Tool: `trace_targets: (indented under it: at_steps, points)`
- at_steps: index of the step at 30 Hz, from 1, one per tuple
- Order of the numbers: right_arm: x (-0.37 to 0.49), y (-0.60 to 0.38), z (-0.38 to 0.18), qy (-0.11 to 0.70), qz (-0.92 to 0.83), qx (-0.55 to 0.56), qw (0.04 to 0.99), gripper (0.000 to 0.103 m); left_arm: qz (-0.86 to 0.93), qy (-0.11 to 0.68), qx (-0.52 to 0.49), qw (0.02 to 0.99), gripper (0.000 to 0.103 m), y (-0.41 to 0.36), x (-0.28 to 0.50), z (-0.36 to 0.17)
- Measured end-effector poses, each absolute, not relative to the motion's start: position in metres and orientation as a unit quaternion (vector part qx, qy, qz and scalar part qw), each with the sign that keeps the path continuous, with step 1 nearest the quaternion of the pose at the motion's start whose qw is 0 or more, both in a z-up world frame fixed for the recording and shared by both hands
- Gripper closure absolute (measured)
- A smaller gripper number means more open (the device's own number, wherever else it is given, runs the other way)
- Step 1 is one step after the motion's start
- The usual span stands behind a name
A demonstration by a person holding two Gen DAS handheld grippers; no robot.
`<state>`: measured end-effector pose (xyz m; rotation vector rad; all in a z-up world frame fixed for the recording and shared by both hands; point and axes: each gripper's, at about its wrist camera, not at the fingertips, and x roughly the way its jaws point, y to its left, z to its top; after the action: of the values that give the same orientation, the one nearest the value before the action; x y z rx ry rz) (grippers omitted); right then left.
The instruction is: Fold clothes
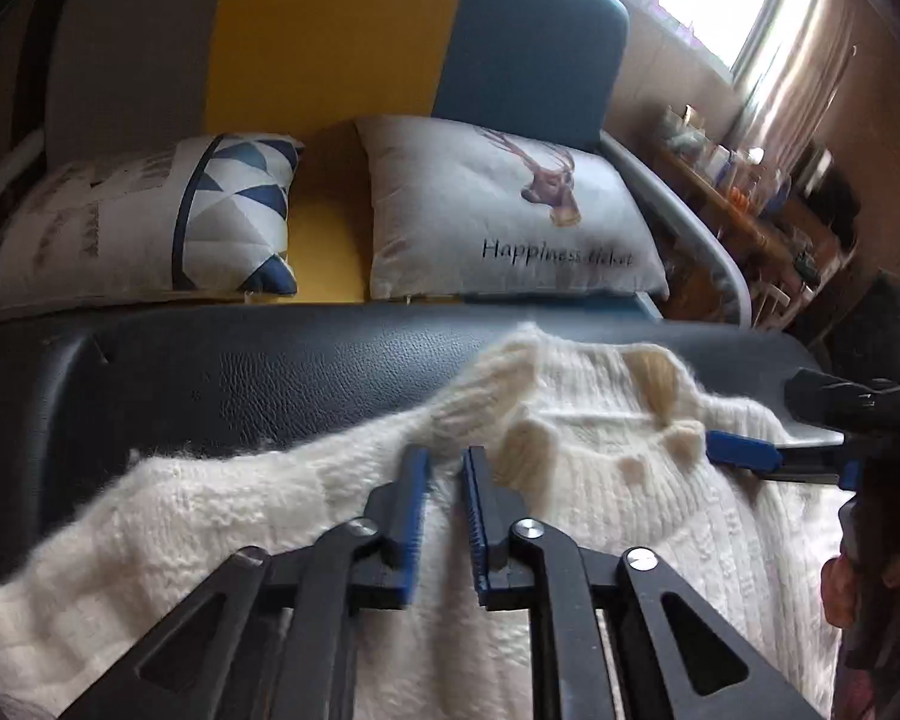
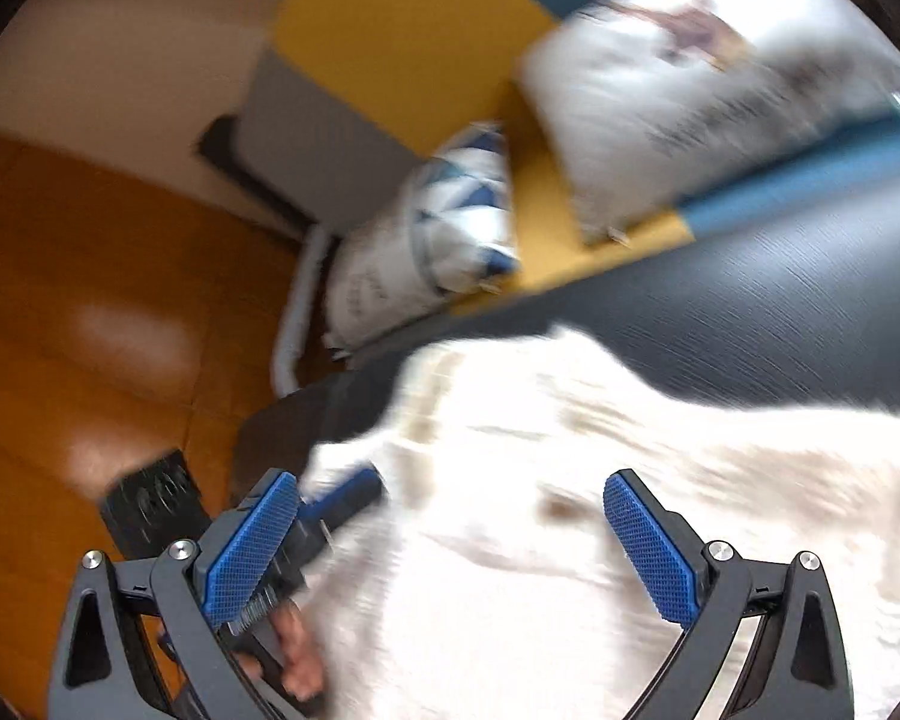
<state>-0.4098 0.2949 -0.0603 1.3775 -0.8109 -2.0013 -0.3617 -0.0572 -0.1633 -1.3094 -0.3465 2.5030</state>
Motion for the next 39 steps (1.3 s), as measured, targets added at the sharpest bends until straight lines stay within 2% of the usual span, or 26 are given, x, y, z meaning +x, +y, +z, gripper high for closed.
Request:
trace_targets:
  at_steps: [3, 8, 11, 15, 19, 23, 26, 29, 33, 39]
  points:
    - [-0.406, 0.316, -0.068, -0.337, -0.757, 0.476, 0.296, 0.002, 0.869, -0.117, -0.462, 0.134, 0.091, -0.052, -0.376, -0.168]
    - [-0.397, 0.305, -0.058, -0.288, -0.774, 0.486, 0.286, 0.001, 0.866, -0.148, -0.464, 0.113, 0.09, -0.065, -0.357, -0.15]
    - [-0.374, 0.302, -0.045, -0.277, -0.776, 0.489, 0.286, 0.0, 0.862, -0.182, -0.455, 0.126, 0.089, -0.082, -0.317, -0.136]
    - [-0.316, 0.297, -0.032, -0.244, -0.781, 0.483, 0.312, 0.0, 0.862, -0.196, -0.446, 0.14, 0.089, -0.097, -0.244, -0.123]
    - [-0.246, 0.302, -0.032, -0.211, -0.79, 0.493, 0.298, 0.0, 0.855, -0.204, -0.454, 0.146, 0.089, -0.1, -0.171, -0.125]
    - [-0.182, 0.312, -0.04, -0.192, -0.795, 0.51, 0.268, 0.0, 0.853, -0.191, -0.464, 0.142, 0.089, -0.096, -0.11, -0.133]
    - [-0.147, 0.323, -0.049, -0.175, -0.799, 0.523, 0.241, 0.0, 0.862, -0.148, -0.469, 0.122, 0.089, -0.096, -0.079, -0.149]
    - [-0.118, 0.336, -0.058, -0.167, -0.809, 0.519, 0.222, 0.0, 0.87, -0.109, -0.468, 0.113, 0.089, -0.096, -0.061, -0.169]
    - [-0.098, 0.344, -0.062, -0.168, -0.83, 0.48, 0.228, 0.0, 0.871, -0.095, -0.469, 0.11, 0.088, -0.094, -0.059, -0.168]
    - [-0.092, 0.362, -0.048, -0.244, -0.826, 0.462, 0.212, 0.0, 0.887, -0.088, -0.445, 0.09, 0.088, -0.1, -0.044, -0.14]
